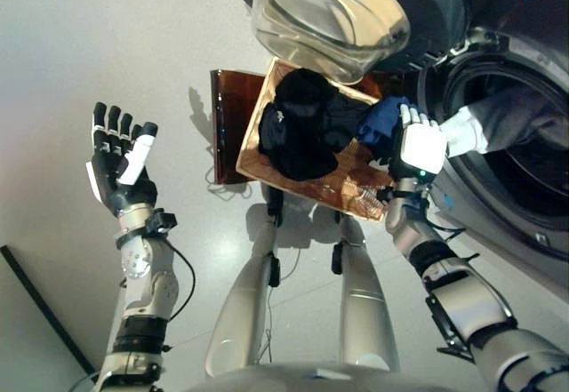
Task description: Pick up the clothes and place them into the washing machine
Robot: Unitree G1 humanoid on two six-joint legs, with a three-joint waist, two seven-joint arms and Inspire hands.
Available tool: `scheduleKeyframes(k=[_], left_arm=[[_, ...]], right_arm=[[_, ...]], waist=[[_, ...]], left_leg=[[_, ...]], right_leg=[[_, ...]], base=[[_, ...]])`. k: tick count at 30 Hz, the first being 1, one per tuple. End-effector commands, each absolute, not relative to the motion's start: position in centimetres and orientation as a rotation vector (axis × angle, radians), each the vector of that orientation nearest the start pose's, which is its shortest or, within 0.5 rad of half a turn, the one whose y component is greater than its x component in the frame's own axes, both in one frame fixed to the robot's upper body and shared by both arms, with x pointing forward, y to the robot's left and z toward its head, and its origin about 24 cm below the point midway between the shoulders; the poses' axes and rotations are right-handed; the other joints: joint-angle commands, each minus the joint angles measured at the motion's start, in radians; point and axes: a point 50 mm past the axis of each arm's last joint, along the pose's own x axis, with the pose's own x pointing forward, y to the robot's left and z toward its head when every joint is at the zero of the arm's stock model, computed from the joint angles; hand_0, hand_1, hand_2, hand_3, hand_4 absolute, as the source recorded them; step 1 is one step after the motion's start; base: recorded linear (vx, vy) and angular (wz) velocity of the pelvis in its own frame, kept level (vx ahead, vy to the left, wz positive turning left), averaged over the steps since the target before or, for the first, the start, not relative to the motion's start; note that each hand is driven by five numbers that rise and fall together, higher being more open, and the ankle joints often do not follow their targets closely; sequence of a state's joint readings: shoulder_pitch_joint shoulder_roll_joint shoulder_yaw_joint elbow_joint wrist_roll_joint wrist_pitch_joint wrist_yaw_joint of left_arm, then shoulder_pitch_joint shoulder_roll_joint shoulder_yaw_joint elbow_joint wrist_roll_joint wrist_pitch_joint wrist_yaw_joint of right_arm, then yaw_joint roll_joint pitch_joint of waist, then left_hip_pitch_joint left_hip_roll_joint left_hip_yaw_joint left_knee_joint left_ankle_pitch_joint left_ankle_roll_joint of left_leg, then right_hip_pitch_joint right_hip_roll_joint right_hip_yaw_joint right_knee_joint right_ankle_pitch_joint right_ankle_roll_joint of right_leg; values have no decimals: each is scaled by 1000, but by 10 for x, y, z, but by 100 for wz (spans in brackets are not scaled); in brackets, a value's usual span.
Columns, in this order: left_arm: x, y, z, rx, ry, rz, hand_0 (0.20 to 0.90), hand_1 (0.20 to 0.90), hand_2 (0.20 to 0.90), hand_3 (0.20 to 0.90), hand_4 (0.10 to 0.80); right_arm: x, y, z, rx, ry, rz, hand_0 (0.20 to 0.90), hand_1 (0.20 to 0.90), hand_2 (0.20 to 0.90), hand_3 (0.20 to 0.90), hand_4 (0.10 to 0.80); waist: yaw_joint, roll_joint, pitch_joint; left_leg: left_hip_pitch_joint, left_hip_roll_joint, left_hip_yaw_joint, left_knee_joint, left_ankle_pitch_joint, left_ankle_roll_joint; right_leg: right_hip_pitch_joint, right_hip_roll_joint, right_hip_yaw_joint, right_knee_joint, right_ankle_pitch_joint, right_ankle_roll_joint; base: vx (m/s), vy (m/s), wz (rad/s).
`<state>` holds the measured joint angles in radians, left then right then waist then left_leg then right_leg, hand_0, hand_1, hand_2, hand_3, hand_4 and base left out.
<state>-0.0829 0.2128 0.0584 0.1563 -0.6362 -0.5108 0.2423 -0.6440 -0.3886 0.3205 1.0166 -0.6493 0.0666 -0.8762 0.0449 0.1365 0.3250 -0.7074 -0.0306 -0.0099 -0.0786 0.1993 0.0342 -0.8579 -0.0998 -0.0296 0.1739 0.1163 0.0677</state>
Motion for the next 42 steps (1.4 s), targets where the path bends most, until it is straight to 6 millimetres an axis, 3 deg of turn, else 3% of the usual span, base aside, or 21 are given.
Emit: scheduleKeyframes(k=[1,9,30,37,42], left_arm=[[237,254,114,-372,-651,425,900,900,900,900,800],[235,255,113,-372,-648,422,900,900,900,900,800],[233,259,112,-350,-640,439,900,900,900,900,800],[231,263,108,-347,-629,475,900,900,900,900,800],[231,267,99,-352,-593,526,900,900,900,900,800]], right_arm=[[347,-230,57,-1362,-144,-564,200,200,200,200,300],[350,-238,64,-1354,-118,-625,200,200,200,200,300],[349,-248,69,-1363,-113,-666,200,200,200,200,300],[338,-247,68,-1220,-182,-683,200,200,200,200,300],[320,-236,58,-936,-235,-587,200,200,200,200,300]], waist=[[34,19,-11],[48,37,-6],[44,30,-21],[23,13,-29],[-2,-11,-27]], left_leg=[[-17,-14,7,-9,-64,-91],[-36,-19,8,-9,-57,-91],[-34,-16,10,-9,-63,-88],[-23,-12,16,-9,-65,-85],[2,-3,16,-9,-74,-83]], right_leg=[[-13,-30,-27,-98,10,30],[-35,-33,-27,-93,13,31],[-36,-31,-28,-89,9,28],[-32,-29,-25,-85,10,29],[-13,-24,-26,-77,-2,28]], base=[[-16,13,3],[-8,7,1],[0,0,0],[12,-4,-1],[31,-20,-5]])
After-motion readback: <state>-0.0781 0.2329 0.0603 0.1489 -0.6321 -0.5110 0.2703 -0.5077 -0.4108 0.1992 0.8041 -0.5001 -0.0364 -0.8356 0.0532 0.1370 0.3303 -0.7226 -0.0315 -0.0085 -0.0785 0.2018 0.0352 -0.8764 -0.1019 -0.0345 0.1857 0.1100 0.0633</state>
